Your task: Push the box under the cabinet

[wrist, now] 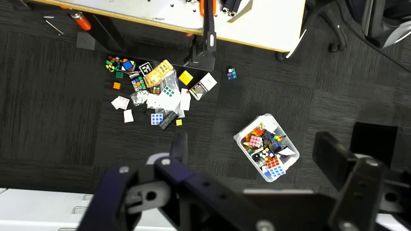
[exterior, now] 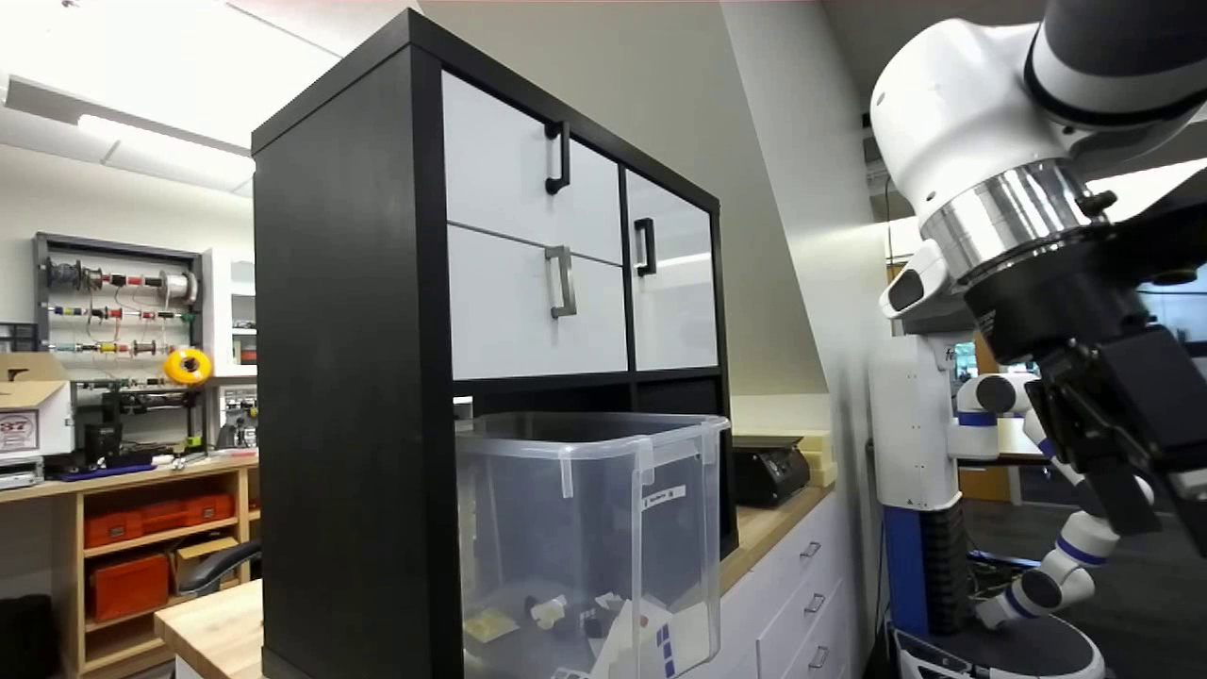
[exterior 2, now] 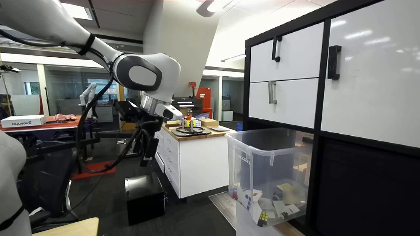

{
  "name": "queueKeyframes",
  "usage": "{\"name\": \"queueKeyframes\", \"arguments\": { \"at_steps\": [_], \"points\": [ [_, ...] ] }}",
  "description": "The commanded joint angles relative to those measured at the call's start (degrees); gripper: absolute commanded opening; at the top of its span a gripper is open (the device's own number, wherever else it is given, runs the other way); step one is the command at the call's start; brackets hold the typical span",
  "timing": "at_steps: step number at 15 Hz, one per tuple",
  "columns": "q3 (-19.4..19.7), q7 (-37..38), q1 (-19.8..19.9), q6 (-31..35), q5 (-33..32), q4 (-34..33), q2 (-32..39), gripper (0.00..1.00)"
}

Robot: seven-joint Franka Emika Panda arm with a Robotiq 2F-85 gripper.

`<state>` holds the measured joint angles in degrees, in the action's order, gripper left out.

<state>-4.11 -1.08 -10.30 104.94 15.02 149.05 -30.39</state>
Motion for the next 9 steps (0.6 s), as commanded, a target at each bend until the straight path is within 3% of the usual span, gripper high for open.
{"name": "queueKeyframes", "arguments": {
  "at_steps": [1, 4, 9],
  "points": [
    [-0.55, -0.24, 0.64, -0.25, 0.22, -0.13, 0.0, 1.0],
    [-1.06, 0.23, 0.82, 1.28, -0.31, 0.16, -0.01, 1.0],
    [-2.57, 1.26, 1.27, 9.76, -1.51, 0.9, 0.81, 1.0]
  ]
}}
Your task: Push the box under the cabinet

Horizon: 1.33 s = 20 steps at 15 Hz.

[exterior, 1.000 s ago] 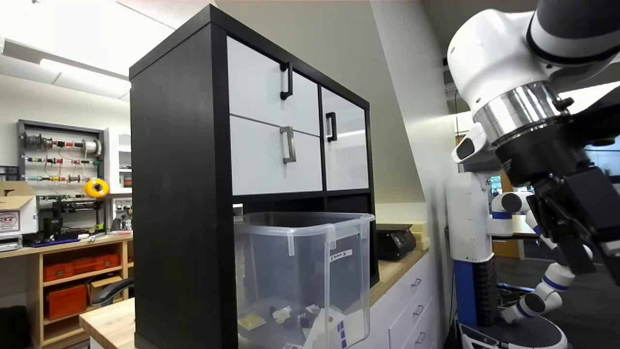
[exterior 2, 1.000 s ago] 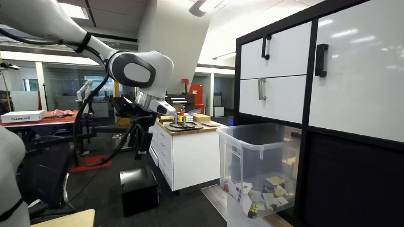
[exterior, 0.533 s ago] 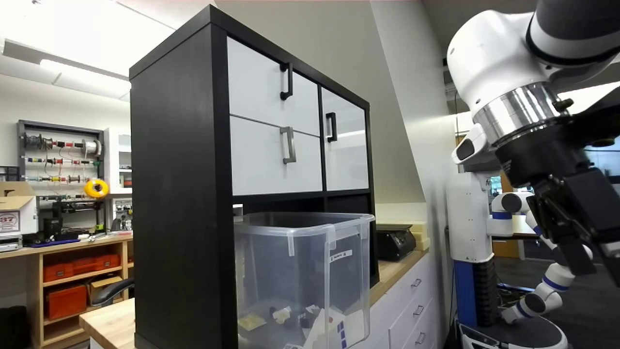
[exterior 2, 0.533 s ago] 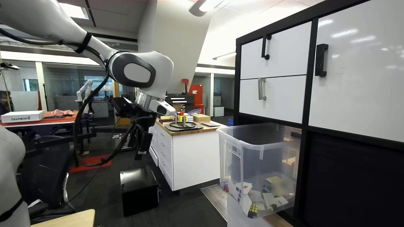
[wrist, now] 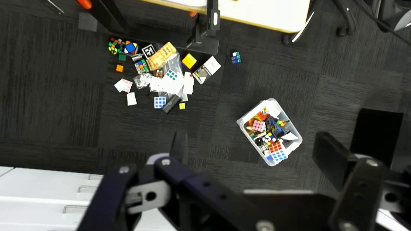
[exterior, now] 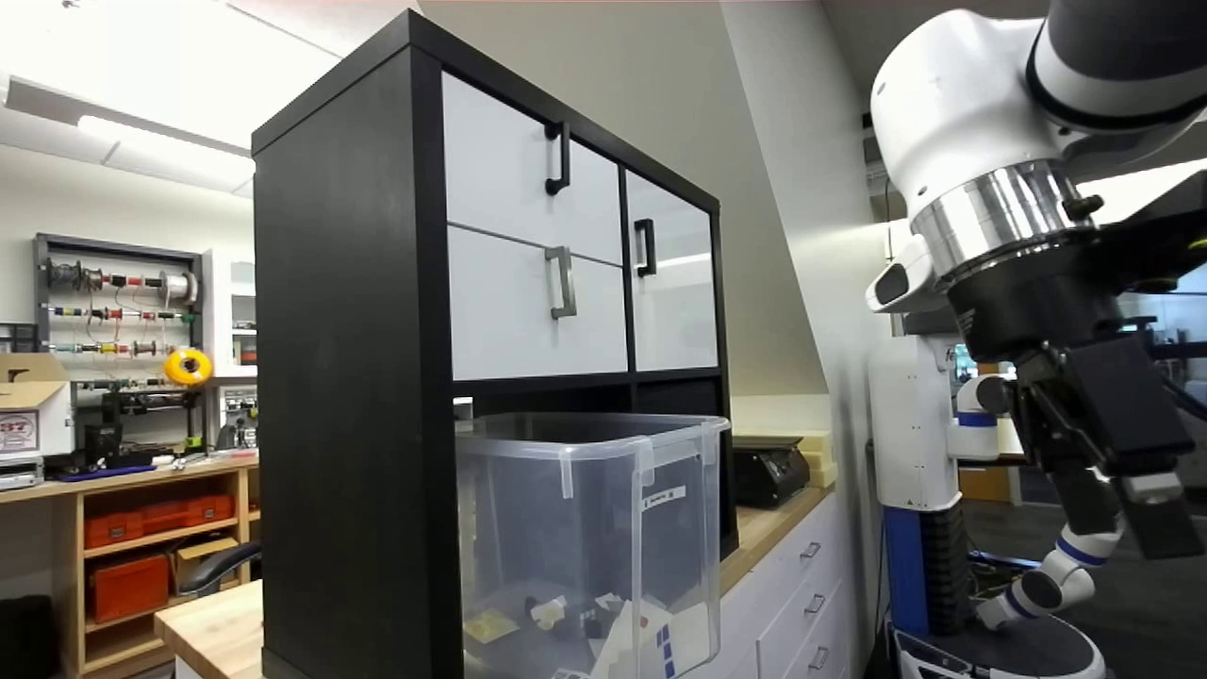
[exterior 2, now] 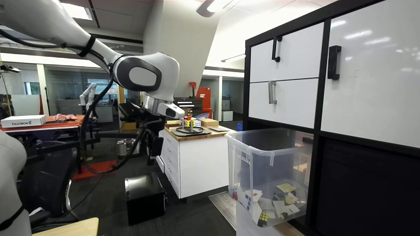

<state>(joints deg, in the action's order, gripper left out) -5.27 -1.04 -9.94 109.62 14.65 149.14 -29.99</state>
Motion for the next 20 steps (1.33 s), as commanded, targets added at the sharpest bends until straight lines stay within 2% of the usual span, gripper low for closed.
{"name": "queueKeyframes", "arguments": {
  "at_steps": [1, 4, 11, 15, 20],
  "points": [
    [-1.84, 1.57, 1.09, 7.91, -1.55, 1.05, 0.84, 1.0],
    [-3.07, 3.48, 1.99, 17.28, -3.85, 1.98, 2.59, 1.0],
    [-4.96, 14.25, 6.74, 39.83, -12.41, 2.26, 11.52, 1.0],
    [-5.6, 20.75, 10.73, 47.92, -18.96, 0.87, 16.99, 1.0],
    [-5.23, 27.22, 14.15, 52.9, -26.37, -2.8, 23.07, 1.0]
  ]
}}
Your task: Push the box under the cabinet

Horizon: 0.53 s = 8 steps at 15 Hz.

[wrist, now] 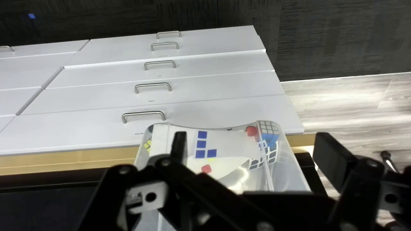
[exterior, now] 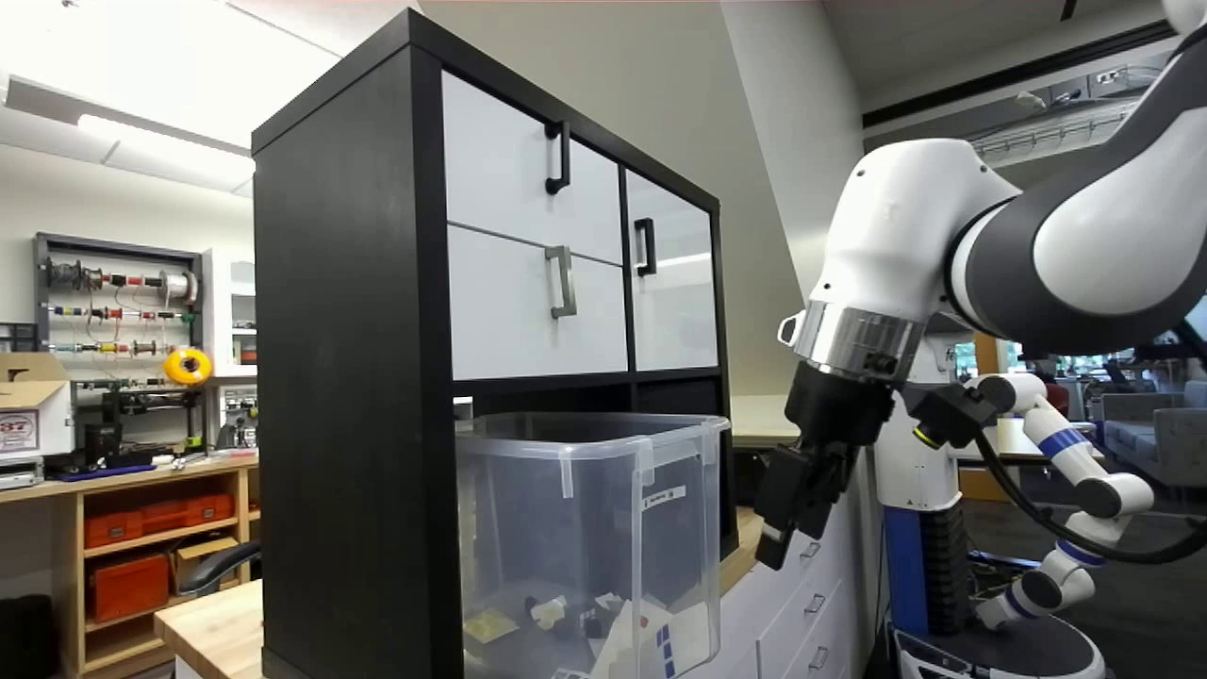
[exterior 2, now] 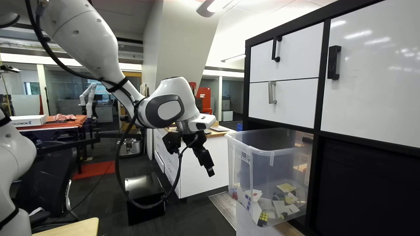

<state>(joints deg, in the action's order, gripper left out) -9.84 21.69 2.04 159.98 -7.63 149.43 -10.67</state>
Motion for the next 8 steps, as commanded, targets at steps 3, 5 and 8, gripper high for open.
{"name": "queueKeyframes", "arguments": {
  "at_steps": [3, 5, 8],
  "points": [
    [-0.69, 6.41, 3.06, 5.46, -7.23, -6.05, 7.01, 1.0],
    [-0.39, 7.89, 3.34, 6.84, -9.56, -8.06, 9.13, 1.0],
    [0.34, 9.53, 3.48, 8.19, -13.47, -10.98, 11.99, 1.0]
  ]
}}
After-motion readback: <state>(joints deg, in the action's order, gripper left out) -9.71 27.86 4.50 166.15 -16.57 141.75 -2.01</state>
